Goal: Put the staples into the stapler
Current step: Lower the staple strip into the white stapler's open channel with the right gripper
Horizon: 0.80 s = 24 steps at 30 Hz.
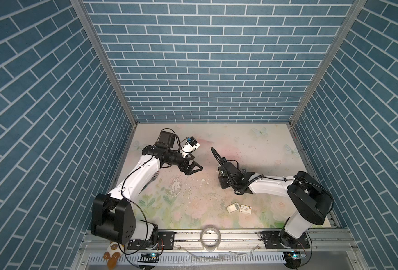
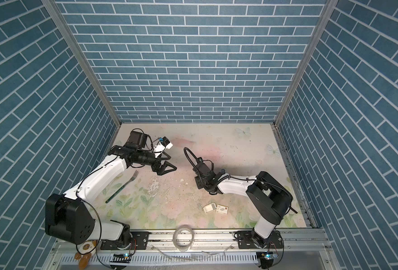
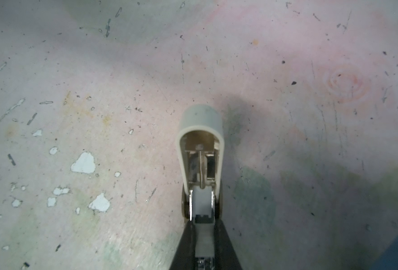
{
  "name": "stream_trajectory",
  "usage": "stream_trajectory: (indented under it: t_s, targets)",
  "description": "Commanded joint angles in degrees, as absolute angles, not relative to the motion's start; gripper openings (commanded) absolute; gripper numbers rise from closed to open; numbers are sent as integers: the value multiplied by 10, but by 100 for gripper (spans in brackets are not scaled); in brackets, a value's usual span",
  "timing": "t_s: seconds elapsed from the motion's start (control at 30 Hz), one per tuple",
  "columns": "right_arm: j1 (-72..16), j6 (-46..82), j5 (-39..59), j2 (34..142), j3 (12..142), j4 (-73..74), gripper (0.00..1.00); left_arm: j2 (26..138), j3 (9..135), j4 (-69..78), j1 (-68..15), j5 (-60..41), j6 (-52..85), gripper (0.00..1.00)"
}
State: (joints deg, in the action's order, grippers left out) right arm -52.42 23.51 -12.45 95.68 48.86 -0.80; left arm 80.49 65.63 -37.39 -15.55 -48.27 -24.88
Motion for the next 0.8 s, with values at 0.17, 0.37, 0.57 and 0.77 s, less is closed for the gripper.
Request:
stream_trajectory:
  t_s: [0.17, 0.37, 0.57, 0.77]
  targets:
    - [-522, 225, -133, 937, 472, -3, 10, 809, 646, -372, -151, -489, -252, 98]
    - [-522, 223, -133, 928, 479, -9, 10, 809, 645, -370, -151, -489, -251, 98]
    - [-522, 224, -130, 919, 478, -4, 10, 809, 644, -370, -151, -489, -251, 98]
    - [-522, 228, -121, 938, 480, 2, 10, 809, 642, -368, -151, -489, -252, 98]
